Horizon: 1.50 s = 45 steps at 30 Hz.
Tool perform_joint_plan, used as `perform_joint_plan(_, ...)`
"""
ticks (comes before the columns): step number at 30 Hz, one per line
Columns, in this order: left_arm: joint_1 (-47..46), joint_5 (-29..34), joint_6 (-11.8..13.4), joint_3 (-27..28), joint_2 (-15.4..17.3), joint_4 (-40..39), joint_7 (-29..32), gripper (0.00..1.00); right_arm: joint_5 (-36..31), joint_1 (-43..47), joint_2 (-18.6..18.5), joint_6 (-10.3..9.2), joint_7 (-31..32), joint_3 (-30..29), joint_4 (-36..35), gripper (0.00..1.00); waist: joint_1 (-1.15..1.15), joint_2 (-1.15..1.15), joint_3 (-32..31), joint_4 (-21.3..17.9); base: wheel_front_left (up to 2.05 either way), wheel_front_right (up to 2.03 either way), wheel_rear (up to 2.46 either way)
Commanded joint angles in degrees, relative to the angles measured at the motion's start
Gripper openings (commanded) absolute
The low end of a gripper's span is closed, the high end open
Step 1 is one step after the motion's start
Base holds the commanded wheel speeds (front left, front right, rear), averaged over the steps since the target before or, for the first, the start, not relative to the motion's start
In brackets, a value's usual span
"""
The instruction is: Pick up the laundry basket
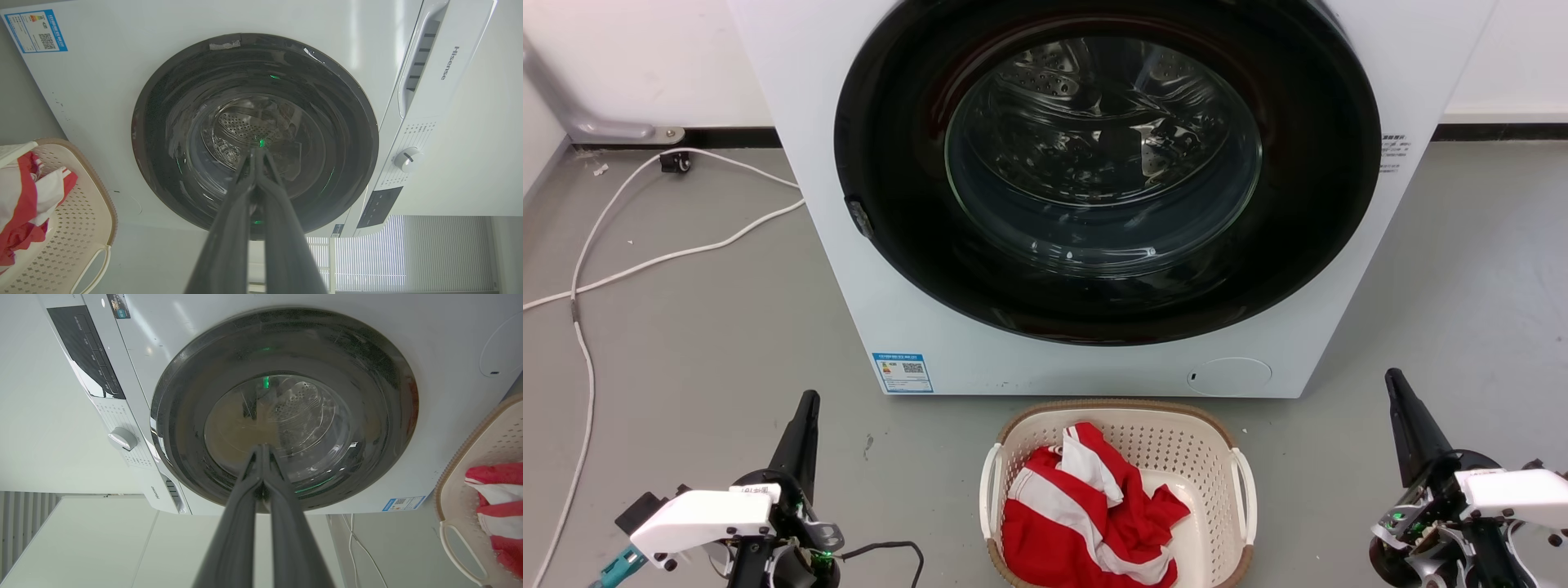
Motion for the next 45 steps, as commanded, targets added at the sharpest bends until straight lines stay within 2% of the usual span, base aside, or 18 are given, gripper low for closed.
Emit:
perform_joint_plan(1, -0.6, 0.3, -0.2, 0.2, 0.0, 0.1, 0.1, 0.00, -0.2, -0.8, 0.2, 0.17, 0.0, -0.1, 0.1, 0.00, 0.00, 0.00, 0.0, 0.0, 0.00, 0.00, 0.00)
perform_joint_plan(2, -0.6, 0.3, -0.2, 0.2, 0.0, 0.1, 0.1, 0.00, -0.2, -0.8, 0.2, 0.17, 0.0, -0.1, 0.1, 0.00, 0.00, 0.00, 0.0, 0.0, 0.00, 0.00, 0.00)
perform_joint_plan(3, 0.1, 0.0, 0.0, -0.1, 0.0, 0.1, 0.0, 1.00, 0.0, 0.1, 0.0, 0.00, 0.0, 0.0, 0.1, 1.00, 0.00, 0.00, 0.0, 0.0, 0.00, 0.00, 0.00)
perform_joint_plan(14, 0.5, 1.4, 0.0, -3.9, -0.1, -1.5, -3.0, 1.00, -2.2, 1.6, -0.1, 0.01, -3.0, 1.7, -1.8, 1.00, 0.00, 0.00, -0.1, 0.0, 0.00, 0.00, 0.00)
perform_joint_plan(19, 0.8, 4.3, 0.0, -5.1, -0.1, -2.5, -4.4, 1.00, -5.6, 2.2, -0.7, 0.02, -4.4, 2.5, -2.4, 1.00, 0.00, 0.00, -0.2, 0.0, 0.00, 0.00, 0.00)
perform_joint_plan(28, 1.2, 17.6, 0.0, -7.3, -0.1, -3.5, -6.6, 1.00, -20.0, 3.2, -1.3, 0.03, -6.6, 3.2, -3.9, 1.00, 0.00, 0.00, -0.7, 0.0, 0.00, 0.00, 0.00)
perform_joint_plan(29, 1.4, 22.2, 0.0, -7.9, -0.1, -4.0, -7.3, 1.00, -24.9, 3.5, -1.2, 0.04, -7.3, 3.5, -4.3, 1.00, 0.00, 0.00, -0.9, 0.0, 0.00, 0.00, 0.00)
perform_joint_plan(45, 1.7, 43.2, 1.3, -9.5, 0.0, -5.7, -10.6, 1.00, -46.9, 4.4, -0.8, 0.06, -8.8, 2.9, -6.8, 1.00, 0.00, 0.00, -0.9, -0.2, 0.00, 0.00, 0.00)
